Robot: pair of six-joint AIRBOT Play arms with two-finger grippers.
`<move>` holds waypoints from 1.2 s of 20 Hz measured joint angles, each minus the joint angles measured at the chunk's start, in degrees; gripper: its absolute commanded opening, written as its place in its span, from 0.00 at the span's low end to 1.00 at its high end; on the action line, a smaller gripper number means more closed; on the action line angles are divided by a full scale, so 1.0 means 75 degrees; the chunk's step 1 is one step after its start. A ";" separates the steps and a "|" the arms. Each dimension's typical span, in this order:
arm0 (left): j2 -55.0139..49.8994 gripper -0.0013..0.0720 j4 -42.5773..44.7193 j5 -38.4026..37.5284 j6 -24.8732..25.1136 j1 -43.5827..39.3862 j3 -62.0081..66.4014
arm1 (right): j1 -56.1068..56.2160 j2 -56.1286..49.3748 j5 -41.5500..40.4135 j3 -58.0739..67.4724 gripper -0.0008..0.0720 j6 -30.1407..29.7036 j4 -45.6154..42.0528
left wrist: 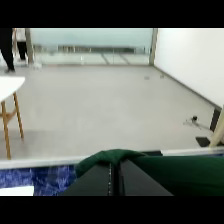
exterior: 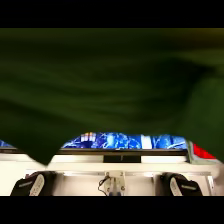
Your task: Fold the shirts.
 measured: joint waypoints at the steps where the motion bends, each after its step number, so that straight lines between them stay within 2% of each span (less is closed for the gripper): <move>1: 0.0006 0.06 0.0041 -0.0178 -0.0032 0.0000 -0.0236 | 0.0000 -0.0149 0.0399 0.0003 0.11 0.0012 -0.0050; 5: -0.0015 0.06 0.0175 -0.0595 -0.0017 -0.0003 -0.1985 | 0.0015 -0.1145 0.1824 -0.0664 0.11 0.0140 0.0058; 8: -0.0353 0.06 0.0251 -0.0673 0.0166 -0.0006 -0.3762 | 0.0017 -0.2090 0.1883 -0.2043 0.11 0.0149 0.0487; 11: -0.1265 0.06 0.0315 -0.0187 0.0370 -0.0073 -0.5263 | 0.0023 -0.3366 0.0799 -0.3197 0.11 0.0111 0.1061; 14: -0.2637 0.06 0.0332 0.0737 0.0481 -0.0248 -0.5697 | 0.0026 -0.4800 -0.0609 -0.3564 0.11 0.0067 0.1845; 19: -0.5039 0.06 0.0210 0.2113 0.0551 -0.0510 -0.4919 | 0.0087 -0.6630 -0.2687 -0.3340 0.11 -0.0184 0.3182; 24: -0.6720 0.06 -0.0172 0.3270 0.0565 -0.0778 -0.4103 | 0.0519 -0.7612 -0.4051 -0.3162 0.11 -0.0344 0.3427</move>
